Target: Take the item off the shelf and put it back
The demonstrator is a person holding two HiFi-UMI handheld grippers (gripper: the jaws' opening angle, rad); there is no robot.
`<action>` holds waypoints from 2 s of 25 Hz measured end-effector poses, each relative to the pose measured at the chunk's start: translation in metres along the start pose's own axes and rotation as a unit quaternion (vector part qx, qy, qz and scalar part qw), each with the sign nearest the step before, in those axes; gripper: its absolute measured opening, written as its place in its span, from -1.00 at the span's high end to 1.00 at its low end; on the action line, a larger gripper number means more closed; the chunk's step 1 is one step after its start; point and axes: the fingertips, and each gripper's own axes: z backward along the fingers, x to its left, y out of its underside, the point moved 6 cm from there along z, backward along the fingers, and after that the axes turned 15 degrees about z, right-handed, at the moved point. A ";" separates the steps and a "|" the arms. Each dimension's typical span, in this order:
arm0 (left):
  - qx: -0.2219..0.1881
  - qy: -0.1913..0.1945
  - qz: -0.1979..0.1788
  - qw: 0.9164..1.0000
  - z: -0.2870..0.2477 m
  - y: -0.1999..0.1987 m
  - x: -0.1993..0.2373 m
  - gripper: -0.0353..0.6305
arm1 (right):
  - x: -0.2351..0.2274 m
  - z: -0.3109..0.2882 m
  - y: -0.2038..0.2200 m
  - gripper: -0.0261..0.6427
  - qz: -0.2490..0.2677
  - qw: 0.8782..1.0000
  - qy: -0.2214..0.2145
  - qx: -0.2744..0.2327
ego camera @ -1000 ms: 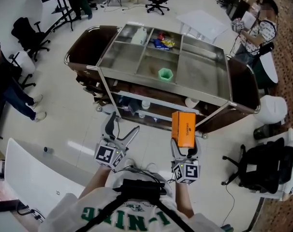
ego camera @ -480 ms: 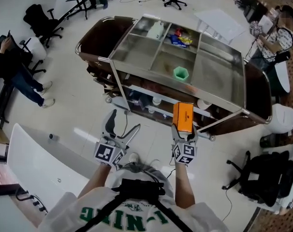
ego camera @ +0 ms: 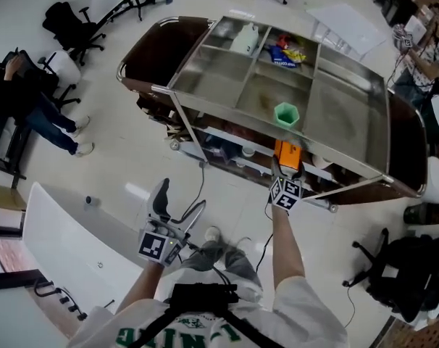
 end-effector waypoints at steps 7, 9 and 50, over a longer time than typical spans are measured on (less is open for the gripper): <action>0.013 -0.042 -0.007 0.999 0.013 0.026 0.023 -0.43 | -0.027 -0.059 0.015 -0.38 0.013 0.999 0.032 0.031; 0.015 -0.046 -0.005 0.999 0.013 0.028 0.025 -0.43 | -0.030 -0.073 0.022 -0.42 0.025 0.998 0.035 0.046; 0.007 0.103 -0.042 0.994 -0.061 0.009 -0.043 -0.43 | 0.003 0.248 -0.180 -0.58 0.077 0.976 0.022 -0.204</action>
